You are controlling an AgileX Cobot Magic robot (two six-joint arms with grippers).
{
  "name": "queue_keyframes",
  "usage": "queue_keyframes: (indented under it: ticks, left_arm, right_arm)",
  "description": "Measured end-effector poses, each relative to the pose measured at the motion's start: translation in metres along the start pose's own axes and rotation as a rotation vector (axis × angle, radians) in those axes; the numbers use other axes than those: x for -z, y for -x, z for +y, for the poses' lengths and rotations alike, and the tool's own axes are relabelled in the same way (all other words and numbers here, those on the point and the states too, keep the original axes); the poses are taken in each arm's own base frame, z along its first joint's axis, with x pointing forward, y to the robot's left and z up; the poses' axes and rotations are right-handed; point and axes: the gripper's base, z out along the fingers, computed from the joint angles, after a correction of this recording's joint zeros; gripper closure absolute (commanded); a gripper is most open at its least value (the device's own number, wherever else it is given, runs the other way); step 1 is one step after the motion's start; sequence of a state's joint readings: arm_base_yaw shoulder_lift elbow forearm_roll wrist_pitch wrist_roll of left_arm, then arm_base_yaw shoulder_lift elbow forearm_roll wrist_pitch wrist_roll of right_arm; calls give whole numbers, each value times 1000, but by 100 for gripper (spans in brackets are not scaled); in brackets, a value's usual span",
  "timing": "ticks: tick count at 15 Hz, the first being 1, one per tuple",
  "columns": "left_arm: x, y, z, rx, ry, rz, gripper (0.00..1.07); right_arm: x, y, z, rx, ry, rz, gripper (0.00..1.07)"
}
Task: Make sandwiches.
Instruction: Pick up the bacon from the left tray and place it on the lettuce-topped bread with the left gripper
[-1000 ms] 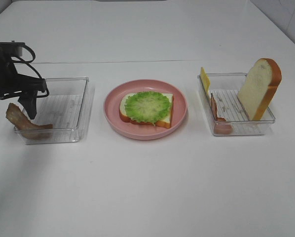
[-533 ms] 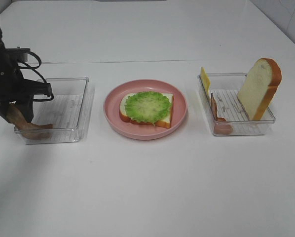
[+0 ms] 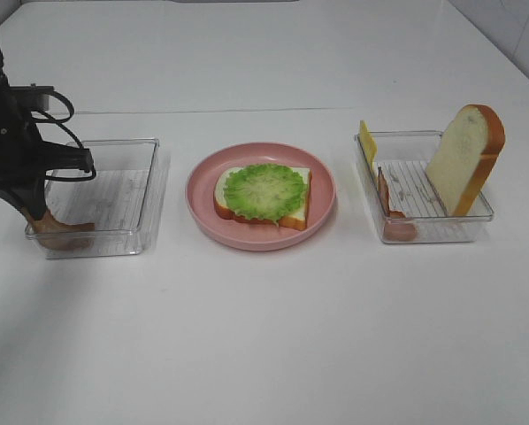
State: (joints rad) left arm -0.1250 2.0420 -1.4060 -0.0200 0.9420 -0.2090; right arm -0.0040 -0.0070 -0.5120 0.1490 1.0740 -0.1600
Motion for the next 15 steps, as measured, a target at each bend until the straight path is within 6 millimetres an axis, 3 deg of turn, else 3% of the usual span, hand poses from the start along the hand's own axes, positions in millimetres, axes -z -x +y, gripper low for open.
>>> queue_keyframes:
  ticks: [3,8,11,15]
  left_arm:
    - [2,0,0,0,-1,-4,107]
    - [40,6,-8,12,-92,-100,107]
    - [69,18,-32,23,-361,-212,107]
    - [81,22,-79,17,-706,-309,107]
  right_arm:
    - [0,0,0,0,0,0,29]
    - [0,0,0,0,0,0,29]
    - [0,0,0,0,0,0,29]
    - [0,0,0,0,0,0,29]
